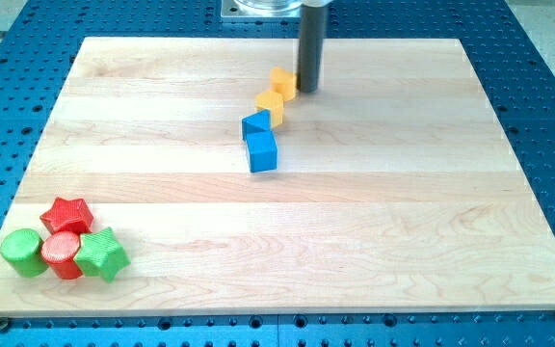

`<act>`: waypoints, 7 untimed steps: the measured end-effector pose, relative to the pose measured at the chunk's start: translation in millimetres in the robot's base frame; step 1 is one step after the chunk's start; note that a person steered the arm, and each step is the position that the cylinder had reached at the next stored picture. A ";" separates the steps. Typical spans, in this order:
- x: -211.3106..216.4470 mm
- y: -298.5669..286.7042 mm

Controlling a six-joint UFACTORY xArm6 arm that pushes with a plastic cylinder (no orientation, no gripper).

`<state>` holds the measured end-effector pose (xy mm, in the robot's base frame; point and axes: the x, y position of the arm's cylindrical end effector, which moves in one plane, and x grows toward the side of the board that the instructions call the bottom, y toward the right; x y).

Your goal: Move the green star below the blue cube

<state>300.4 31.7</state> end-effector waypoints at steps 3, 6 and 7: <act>56.8 40.2; 316.9 -140.0; 318.3 -156.6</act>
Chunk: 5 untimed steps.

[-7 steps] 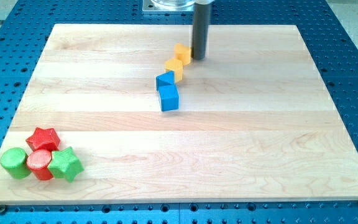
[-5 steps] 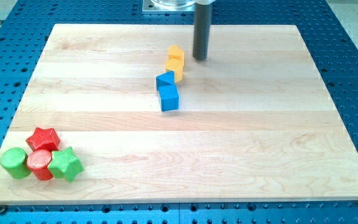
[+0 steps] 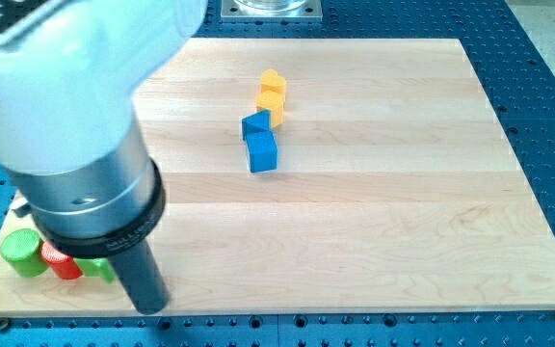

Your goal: Move the green star below the blue cube

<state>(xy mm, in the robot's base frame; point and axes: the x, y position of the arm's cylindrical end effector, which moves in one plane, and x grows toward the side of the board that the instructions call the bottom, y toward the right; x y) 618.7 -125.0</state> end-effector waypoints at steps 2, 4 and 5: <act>-0.2 -81.2; -50.1 5.0; -49.2 -18.3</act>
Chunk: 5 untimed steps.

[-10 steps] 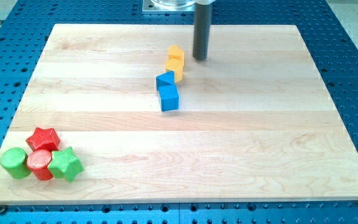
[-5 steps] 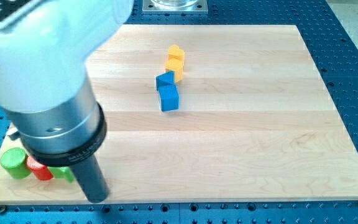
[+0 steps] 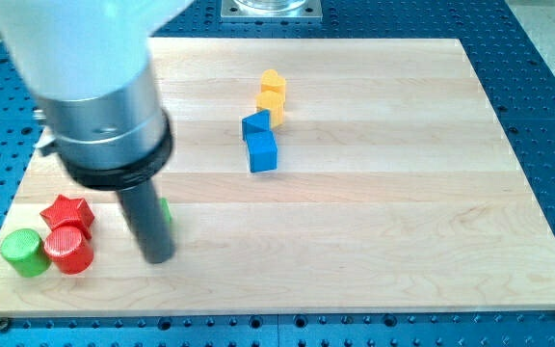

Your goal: Move the green star below the blue cube

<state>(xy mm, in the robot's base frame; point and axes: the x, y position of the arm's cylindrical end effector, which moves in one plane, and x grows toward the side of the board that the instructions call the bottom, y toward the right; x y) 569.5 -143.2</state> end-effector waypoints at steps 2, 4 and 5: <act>-23.5 -2.0; -36.6 46.3; -37.9 1.5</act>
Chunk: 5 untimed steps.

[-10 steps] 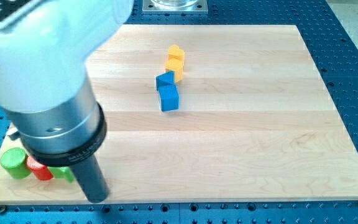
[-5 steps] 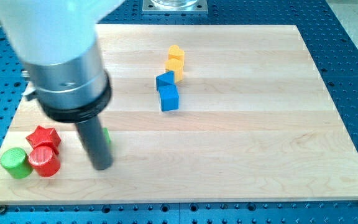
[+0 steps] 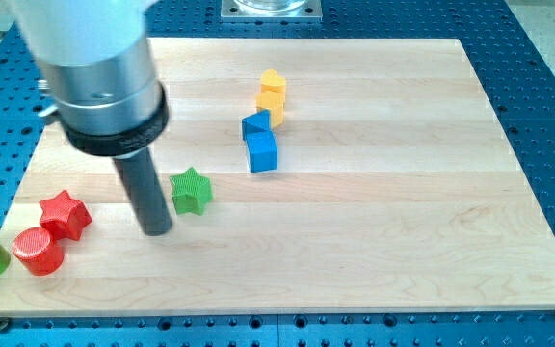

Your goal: Move the green star below the blue cube

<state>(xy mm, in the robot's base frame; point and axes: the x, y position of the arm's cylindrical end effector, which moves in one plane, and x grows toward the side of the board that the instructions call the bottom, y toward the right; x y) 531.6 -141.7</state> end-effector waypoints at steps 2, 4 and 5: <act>-37.6 46.0; -58.8 47.1; -63.9 51.4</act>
<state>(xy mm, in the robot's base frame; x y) 467.6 -90.3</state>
